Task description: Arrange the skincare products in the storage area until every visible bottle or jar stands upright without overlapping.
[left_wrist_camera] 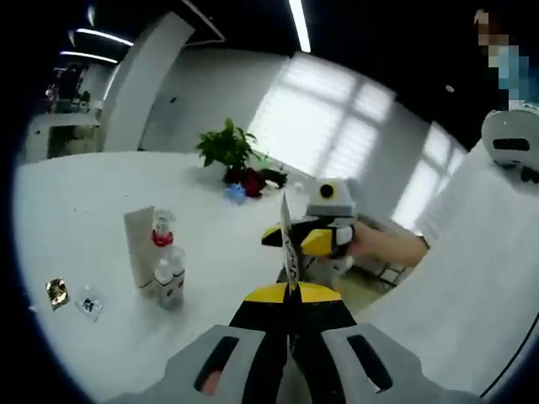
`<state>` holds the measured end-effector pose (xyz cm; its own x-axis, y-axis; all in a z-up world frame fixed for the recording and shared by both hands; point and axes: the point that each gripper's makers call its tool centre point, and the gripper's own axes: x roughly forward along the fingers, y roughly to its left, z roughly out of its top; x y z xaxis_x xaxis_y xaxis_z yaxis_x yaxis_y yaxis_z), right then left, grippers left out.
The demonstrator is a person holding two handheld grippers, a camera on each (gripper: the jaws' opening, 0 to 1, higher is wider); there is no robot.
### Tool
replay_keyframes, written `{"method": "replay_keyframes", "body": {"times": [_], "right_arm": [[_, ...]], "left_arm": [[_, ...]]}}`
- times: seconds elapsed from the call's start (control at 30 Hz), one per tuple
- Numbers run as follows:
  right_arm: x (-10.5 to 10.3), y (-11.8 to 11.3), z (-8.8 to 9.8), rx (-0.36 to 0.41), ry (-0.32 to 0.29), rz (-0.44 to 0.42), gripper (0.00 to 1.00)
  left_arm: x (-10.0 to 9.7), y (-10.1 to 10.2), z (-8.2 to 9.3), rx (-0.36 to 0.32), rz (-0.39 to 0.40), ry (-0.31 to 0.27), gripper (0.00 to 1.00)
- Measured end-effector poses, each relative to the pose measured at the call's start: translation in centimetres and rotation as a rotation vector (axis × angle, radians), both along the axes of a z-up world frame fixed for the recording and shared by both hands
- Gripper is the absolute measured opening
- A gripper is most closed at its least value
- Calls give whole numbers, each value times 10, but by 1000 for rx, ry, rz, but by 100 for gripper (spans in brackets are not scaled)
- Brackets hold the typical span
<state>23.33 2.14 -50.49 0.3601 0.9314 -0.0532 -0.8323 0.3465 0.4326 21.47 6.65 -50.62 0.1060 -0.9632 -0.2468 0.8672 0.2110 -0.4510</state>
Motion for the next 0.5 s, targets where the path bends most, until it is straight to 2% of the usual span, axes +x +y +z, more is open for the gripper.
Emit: {"method": "replay_keyframes", "body": {"times": [0.07, 0.13, 0.2, 0.27, 0.33, 0.37, 0.47, 0.5], "right_arm": [[-3, 8, -1, -8, 6, 43, 23], [-6, 14, -5, -29, 16, 71, 16], [-7, 16, -6, -24, 13, 68, 11], [-6, 12, -5, 14, 41, 57, 5], [-8, 13, 1, 74, 65, 69, 1], [-6, 13, 1, 91, 82, 51, 1], [-5, 13, 0, 104, 82, 34, 1], [-3, 12, -1, 114, 90, 19, 1]], "left_arm": [[-1, -2, -1, 5, -16, 4, 0], [-2, -3, -1, 8, -35, 11, 0], [3, 1, -5, 31, -37, 10, 0], [10, 8, -6, 26, -22, 14, 0], [15, 10, -1, -27, 0, 64, 0], [16, 10, 1, -40, 2, 58, 0], [20, 11, 4, -71, 25, 51, 0], [22, 10, 6, -84, 41, 41, 3]]}}
